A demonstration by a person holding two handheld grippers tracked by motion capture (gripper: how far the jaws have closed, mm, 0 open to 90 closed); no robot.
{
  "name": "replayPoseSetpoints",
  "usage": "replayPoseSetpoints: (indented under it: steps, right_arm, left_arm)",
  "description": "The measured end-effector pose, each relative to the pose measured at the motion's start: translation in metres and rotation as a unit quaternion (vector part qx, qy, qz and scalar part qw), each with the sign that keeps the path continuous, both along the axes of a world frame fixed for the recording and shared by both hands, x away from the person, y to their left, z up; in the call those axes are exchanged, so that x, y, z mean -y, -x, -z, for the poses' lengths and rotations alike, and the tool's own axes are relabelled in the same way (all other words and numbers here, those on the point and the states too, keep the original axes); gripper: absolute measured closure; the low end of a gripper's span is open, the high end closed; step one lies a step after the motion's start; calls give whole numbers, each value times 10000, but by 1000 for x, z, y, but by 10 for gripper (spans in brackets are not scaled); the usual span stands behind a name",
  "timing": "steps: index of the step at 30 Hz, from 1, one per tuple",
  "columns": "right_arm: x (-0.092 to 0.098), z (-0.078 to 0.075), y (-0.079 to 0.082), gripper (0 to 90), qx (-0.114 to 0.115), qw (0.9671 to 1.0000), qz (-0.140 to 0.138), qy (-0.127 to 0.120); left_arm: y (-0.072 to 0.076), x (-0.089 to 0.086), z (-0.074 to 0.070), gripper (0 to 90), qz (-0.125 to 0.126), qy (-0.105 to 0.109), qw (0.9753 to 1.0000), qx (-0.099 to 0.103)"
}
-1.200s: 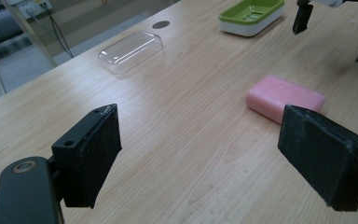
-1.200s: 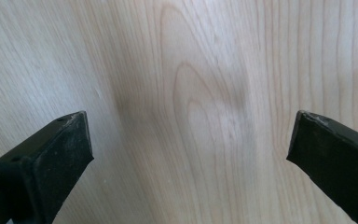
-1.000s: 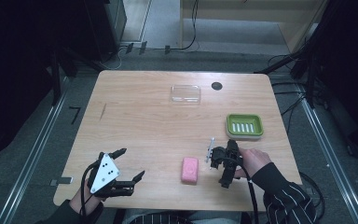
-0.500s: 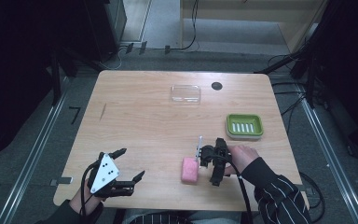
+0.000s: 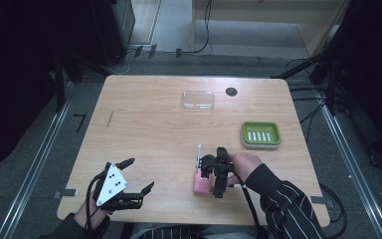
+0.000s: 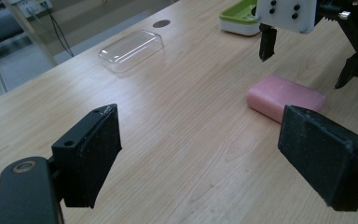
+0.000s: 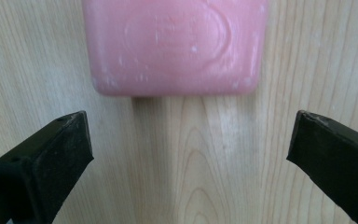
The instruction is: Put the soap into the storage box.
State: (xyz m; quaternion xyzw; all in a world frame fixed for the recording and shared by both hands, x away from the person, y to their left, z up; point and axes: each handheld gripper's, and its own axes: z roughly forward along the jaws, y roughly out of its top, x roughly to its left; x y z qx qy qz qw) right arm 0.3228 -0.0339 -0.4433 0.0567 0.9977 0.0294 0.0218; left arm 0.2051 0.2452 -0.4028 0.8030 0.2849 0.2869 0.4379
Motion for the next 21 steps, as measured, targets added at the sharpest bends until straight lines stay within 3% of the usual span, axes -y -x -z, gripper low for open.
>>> replayPoseSetpoints:
  steps: [9,21]
  right_arm:
    - [-16,-2,0,0,-190,9997,-123,-129]
    - [-34,12,-4,0,-244,9995,-173,75]
  left_arm:
    - [0,0,0,140,1,2,10000,0]
    - [0,-1,0,140,7,-3,10000,8]
